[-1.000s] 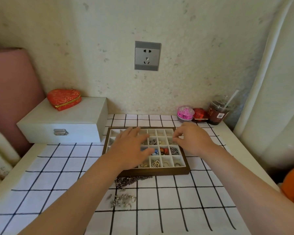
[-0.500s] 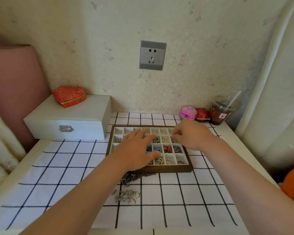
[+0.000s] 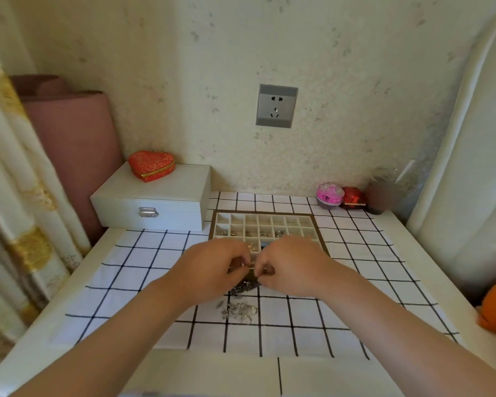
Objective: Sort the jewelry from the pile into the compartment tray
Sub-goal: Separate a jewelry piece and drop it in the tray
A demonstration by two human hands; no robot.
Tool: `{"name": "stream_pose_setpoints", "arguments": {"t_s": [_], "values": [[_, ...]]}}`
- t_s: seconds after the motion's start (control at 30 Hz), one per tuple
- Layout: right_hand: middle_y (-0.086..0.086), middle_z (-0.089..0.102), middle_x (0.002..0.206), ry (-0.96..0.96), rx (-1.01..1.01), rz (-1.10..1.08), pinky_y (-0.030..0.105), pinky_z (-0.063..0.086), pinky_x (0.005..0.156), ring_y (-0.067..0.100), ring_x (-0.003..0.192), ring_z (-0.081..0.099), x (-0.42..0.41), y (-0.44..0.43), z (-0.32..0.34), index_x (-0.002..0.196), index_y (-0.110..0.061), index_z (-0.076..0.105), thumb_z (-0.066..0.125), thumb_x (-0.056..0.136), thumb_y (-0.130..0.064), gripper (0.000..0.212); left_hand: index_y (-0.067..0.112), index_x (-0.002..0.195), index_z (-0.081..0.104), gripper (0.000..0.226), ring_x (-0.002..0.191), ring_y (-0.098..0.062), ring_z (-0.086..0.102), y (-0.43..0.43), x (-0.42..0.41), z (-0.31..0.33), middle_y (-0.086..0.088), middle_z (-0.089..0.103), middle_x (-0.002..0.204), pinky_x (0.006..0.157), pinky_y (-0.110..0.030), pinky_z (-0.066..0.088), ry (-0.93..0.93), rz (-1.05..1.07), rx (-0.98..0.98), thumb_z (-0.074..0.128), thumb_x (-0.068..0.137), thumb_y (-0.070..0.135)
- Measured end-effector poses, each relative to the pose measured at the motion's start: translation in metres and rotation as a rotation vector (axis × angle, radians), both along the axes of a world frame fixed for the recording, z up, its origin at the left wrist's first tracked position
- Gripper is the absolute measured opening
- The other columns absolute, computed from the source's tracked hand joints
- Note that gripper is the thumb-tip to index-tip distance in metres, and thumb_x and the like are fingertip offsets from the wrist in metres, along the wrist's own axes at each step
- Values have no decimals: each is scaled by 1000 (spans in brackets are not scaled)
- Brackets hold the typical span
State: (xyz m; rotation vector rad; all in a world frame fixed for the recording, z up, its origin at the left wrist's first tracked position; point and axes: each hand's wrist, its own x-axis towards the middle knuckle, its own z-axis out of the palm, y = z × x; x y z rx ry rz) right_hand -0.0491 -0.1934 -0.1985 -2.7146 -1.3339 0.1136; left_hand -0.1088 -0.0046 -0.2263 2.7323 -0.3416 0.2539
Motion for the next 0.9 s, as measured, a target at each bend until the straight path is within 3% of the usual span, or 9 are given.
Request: {"name": "stream_pose_setpoints", "arguments": {"t_s": [0.07, 0.13, 0.23, 0.4, 0.57, 0.77, 0.83, 0.9], "values": [[-9, 66, 76, -110, -95, 46, 27, 48, 65, 8, 69, 54, -7, 4, -6, 94, -29, 75, 57, 93, -32, 18, 37, 97, 68, 10, 76, 2, 51, 1, -10, -2, 18, 60, 88, 64, -11, 37, 53, -21, 34, 61, 91, 34], [-4, 54, 66, -187, -197, 39, 29, 43, 60, 17, 67, 53, -13, 6, -13, 85, -21, 70, 53, 95, -25, 20, 38, 105, 69, 16, 79, 2, 48, 0, -19, -6, 19, 59, 96, 62, -7, 30, 80, -50, 84, 60, 93, 34], [-2, 53, 71, -208, -208, -18, 30, 41, 59, 24, 74, 61, -17, 7, -22, 85, -20, 64, 53, 96, -19, 16, 37, 118, 67, 25, 95, 0, 52, 1, -27, -11, 18, 58, 111, 72, -12, 41, 61, -78, 106, 58, 95, 37], [-4, 61, 77, -48, -199, -101, 29, 47, 62, 19, 76, 60, -19, -1, -23, 80, -18, 62, 52, 96, -25, 21, 37, 118, 67, 25, 102, -1, 51, 4, -32, -15, 16, 58, 110, 78, -20, 45, 70, -83, 120, 55, 96, 40], [-9, 70, 87, 67, -156, -142, 27, 49, 68, 11, 84, 63, -19, -8, -15, 97, -27, 75, 65, 92, -38, 16, 37, 115, 67, 22, 98, -1, 51, 3, -27, -12, 17, 61, 105, 80, -20, 45, 72, -64, 88, 56, 96, 39], [-6, 70, 81, 60, -225, -105, 33, 57, 67, 13, 78, 64, -18, -12, -14, 87, -25, 75, 55, 89, -25, 19, 37, 113, 68, 20, 92, 2, 49, -10, -20, -8, 21, 59, 100, 81, -20, 46, 76, -92, 14, 60, 95, 34], [-5, 70, 78, 82, -184, -99, 33, 57, 68, 13, 76, 64, -18, -12, -8, 89, -24, 75, 56, 90, -26, 19, 36, 110, 69, 19, 85, 6, 49, -17, -19, -8, 26, 56, 90, 80, -18, 46, 98, -102, -43, 63, 93, 33], [-5, 69, 76, 188, -67, -143, 35, 56, 70, 13, 72, 63, -17, -14, 1, 90, -26, 73, 57, 93, -29, 17, 35, 107, 69, 18, 81, 10, 55, -23, -18, -5, 25, 61, 87, 77, -13, 47, 168, -76, -224, 69, 90, 30]]}}
